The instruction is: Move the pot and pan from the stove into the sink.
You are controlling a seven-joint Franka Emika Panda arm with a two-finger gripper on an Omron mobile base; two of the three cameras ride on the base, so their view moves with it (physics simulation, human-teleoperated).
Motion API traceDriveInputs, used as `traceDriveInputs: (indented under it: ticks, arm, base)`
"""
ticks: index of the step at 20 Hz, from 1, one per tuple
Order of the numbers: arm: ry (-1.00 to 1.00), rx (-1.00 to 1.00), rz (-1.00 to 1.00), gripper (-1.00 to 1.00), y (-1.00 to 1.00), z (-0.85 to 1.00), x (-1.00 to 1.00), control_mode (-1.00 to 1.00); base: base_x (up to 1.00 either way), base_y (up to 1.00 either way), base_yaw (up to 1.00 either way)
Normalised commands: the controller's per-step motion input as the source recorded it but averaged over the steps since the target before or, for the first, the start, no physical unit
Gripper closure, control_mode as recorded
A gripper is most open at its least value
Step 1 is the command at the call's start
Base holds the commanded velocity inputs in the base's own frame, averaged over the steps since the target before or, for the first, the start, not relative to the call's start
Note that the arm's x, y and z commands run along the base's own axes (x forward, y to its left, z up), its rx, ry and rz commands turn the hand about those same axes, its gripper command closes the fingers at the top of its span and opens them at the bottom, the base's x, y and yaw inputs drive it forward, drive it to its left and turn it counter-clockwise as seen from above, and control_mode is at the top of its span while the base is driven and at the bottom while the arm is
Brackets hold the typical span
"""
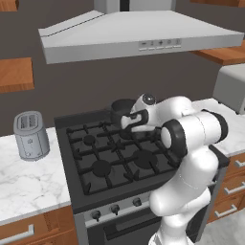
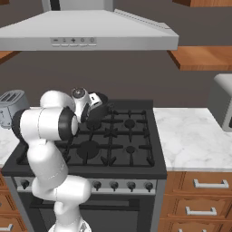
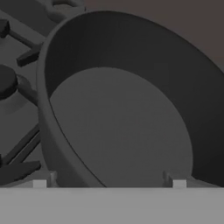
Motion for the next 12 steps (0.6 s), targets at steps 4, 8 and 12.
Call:
traceDriveInputs:
  ticks: [4, 8, 12]
  arm:
    - [0.03, 0.05, -0.02, 1.00, -0.17, 0.73, -0.25, -1.00]
    - [0.02, 0.03, -0.02, 1.00, -0.21, 0.70, -0.48, -1.00]
    - [0.01, 0.03, -0.03, 1.00, -0.23, 0.68, -0.61, -1.00]
  base:
    - [0.00, 0.00, 0.00]
    - [0.00, 0.00, 0.00]
    - [0.00, 0.00, 0.00]
